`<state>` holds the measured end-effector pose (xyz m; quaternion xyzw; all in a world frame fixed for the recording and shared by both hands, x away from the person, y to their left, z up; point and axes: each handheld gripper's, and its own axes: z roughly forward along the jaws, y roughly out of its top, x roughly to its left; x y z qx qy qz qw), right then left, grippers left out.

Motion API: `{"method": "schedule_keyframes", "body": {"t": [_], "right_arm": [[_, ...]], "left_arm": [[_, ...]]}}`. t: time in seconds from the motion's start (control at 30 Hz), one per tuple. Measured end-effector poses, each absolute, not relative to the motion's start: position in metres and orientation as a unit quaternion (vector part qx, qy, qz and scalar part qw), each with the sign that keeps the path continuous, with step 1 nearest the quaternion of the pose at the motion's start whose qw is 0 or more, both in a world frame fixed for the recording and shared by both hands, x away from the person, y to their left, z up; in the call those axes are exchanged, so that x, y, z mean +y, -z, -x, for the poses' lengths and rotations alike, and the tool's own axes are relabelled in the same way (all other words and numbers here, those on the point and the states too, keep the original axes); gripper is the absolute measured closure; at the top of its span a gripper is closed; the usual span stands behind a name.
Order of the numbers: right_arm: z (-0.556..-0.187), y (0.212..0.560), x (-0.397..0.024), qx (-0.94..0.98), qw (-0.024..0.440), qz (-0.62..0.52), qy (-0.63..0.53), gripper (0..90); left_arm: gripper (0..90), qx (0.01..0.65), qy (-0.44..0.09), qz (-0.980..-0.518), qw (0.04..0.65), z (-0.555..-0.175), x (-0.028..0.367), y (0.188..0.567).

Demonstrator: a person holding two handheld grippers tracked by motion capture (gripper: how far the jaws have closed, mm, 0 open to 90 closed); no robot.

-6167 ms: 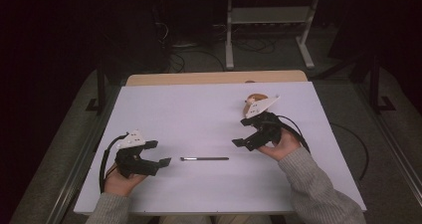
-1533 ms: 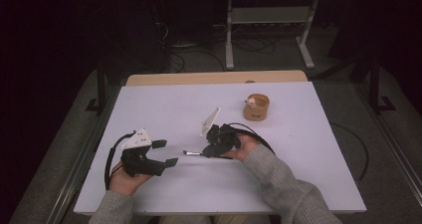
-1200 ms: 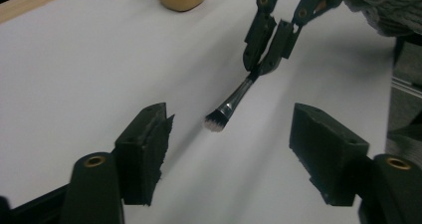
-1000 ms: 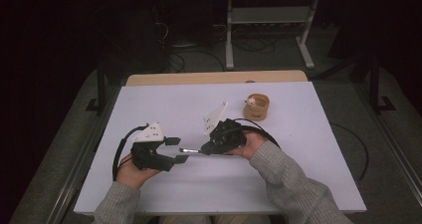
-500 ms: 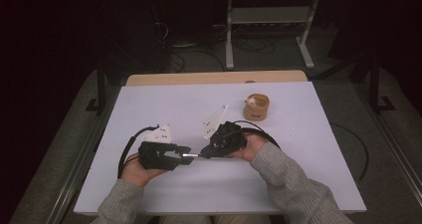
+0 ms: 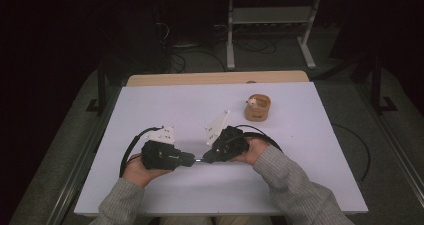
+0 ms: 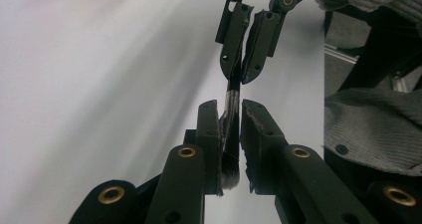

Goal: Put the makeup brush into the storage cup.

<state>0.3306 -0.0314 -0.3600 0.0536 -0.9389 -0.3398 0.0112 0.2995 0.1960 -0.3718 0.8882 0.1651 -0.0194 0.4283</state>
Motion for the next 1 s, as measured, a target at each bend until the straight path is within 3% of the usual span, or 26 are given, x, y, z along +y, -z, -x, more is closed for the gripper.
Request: {"method": "schedule_keyframes", "body": {"t": [0.53, 0.77, 0.87, 1.0], "right_arm": [[-0.327, 0.365, -0.029, -0.941, 0.006, -0.074, 0.331, 83.0], [-0.325, 0.366, -0.025, -0.945, -0.007, -0.065, 0.320, 73.4], [-0.322, 0.369, -0.023, -0.953, -0.007, -0.057, 0.298, 73.8], [-0.321, 0.373, -0.021, -0.958, -0.013, -0.059, 0.280, 81.5]], "left_arm": [[84.1, 0.132, 0.021, -0.911, 0.390, -0.298, 0.188, 0.369], [84.3, 0.126, 0.010, -0.918, 0.375, -0.297, 0.181, 0.363], [84.3, 0.122, 0.007, -0.923, 0.365, -0.298, 0.178, 0.363], [84.2, 0.121, 0.008, -0.924, 0.363, -0.298, 0.176, 0.363]]}}
